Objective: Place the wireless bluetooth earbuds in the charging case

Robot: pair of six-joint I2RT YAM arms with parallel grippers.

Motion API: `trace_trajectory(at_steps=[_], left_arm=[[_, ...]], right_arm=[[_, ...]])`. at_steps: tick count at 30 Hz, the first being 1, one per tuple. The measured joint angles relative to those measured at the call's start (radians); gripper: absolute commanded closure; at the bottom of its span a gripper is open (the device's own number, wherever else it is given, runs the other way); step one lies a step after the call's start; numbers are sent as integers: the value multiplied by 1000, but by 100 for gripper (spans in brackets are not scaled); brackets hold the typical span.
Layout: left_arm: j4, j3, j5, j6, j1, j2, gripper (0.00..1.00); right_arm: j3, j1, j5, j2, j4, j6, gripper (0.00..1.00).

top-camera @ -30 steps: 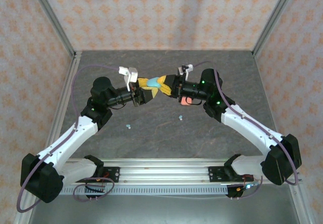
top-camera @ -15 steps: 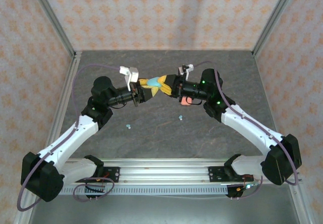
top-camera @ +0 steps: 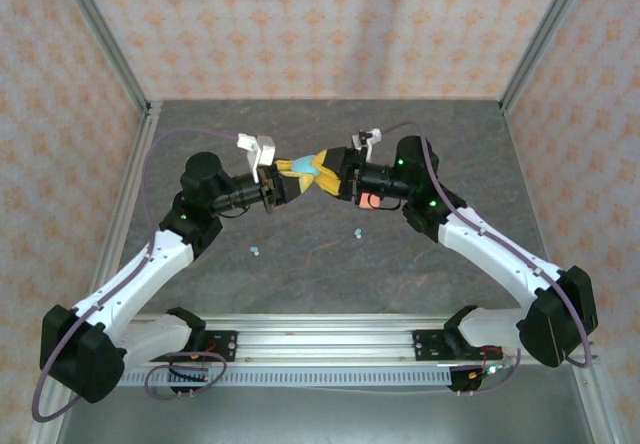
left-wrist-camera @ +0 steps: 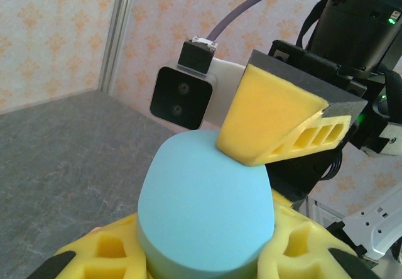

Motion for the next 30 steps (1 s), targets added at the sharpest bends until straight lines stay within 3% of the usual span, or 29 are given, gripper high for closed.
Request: trace_trajectory(at_steps=[5,10,15,19,30], left_arm=[[-46,0,0,16,0,-40,87],[-132,29,19,42,0,-60,88],[-231,75,71,72,0,-68,88],[-322,122,124,105,-2,-73,88],[-500,196,204,190,-22,-73,90]], right_arm=[[53,-7,-1,-35,-151,-154,39],[179,-16,61,-158,-397,-487,37],[224,-3,69,-259,-486,-748,34],[229,40,70,-253,-545,-912,31],[229,71,61,-158,-599,-1073,31]])
